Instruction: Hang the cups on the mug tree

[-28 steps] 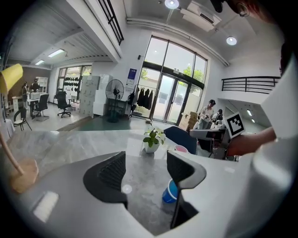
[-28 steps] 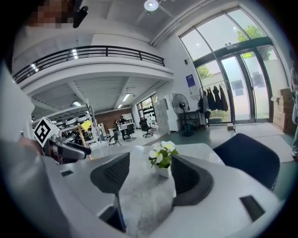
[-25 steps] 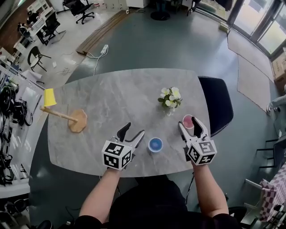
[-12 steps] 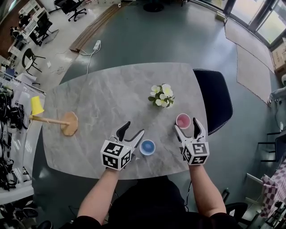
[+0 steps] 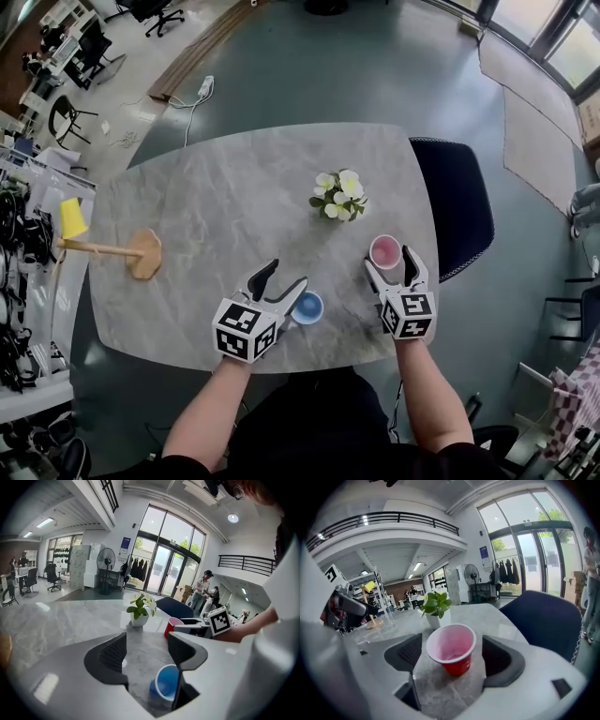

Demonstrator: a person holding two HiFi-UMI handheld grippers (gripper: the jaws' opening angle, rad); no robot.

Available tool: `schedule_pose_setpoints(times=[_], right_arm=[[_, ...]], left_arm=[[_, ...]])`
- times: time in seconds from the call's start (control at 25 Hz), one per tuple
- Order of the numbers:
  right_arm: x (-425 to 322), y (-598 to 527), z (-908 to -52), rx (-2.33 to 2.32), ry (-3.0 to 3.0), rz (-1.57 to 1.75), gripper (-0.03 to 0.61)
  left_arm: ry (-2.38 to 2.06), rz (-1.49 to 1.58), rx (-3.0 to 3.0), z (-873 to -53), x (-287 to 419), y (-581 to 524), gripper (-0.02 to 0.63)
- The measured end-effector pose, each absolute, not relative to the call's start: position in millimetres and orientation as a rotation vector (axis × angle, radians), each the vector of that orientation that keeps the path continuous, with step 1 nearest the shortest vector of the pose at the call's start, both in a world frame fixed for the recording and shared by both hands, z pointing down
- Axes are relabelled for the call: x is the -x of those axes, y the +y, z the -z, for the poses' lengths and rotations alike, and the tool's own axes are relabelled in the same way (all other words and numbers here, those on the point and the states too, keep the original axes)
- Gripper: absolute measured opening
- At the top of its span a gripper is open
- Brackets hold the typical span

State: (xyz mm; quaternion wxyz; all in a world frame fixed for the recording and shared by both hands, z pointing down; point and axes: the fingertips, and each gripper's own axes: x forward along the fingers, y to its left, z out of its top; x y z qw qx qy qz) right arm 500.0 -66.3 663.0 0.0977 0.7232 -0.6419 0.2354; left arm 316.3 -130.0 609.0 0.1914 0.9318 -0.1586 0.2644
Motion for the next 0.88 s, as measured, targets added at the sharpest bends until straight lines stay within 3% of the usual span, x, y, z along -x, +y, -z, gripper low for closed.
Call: schedule_pose_setpoints(times=[0.48,0.88], right_arm=[[-497.2,-78.8,-679.1,-2.047,-1.854,-0.684,0.348],[-477.3,-88.2,-616.8,-2.002,-1.975,-0.571,0.334]], left_arm=[[-0.513,-0.766,-2.576,-601.6,-295.8,-130.8,0.282],[-0.63,-0.674,-2.628,-559.7,-275.8,-143.8,0.279]])
